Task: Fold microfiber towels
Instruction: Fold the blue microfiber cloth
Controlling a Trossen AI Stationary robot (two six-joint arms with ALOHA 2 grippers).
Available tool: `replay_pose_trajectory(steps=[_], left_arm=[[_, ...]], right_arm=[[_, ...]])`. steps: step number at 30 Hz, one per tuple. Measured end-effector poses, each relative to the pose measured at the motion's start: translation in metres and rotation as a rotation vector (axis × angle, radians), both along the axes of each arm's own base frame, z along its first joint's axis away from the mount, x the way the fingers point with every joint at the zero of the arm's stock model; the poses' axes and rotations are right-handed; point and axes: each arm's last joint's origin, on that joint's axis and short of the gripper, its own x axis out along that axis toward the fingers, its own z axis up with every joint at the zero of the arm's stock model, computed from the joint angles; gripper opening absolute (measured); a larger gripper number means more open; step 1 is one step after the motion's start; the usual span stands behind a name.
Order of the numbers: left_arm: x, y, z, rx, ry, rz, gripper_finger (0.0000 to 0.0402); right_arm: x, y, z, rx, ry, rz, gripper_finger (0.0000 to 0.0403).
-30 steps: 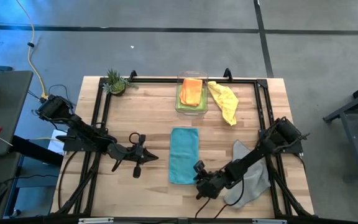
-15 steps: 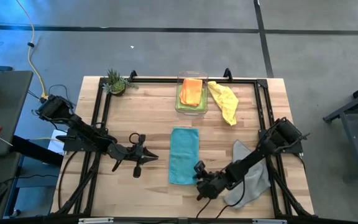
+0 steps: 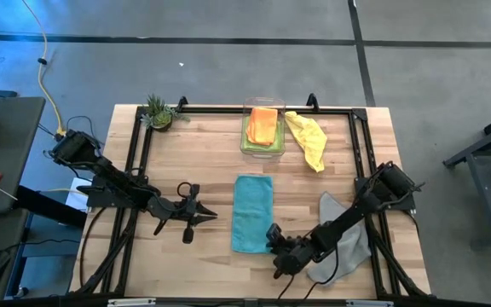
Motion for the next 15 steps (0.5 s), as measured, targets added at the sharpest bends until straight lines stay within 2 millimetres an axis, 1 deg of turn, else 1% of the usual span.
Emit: replay_pose_trajectory(steps=[7, 15], left_arm=[[0.0, 0.0001, 0.0, 0.001, 0.0, 0.001, 0.0031], [0.0, 0.0, 0.0001, 0.002, -0.001, 0.0, 0.0031]], right_arm=[[-0.0005, -0.0005, -0.0011, -0.007, 0.003, -0.002, 0.008], [0.0011, -0.0017, -0.0005, -0.026, -0.038, -0.048, 0.0051]])
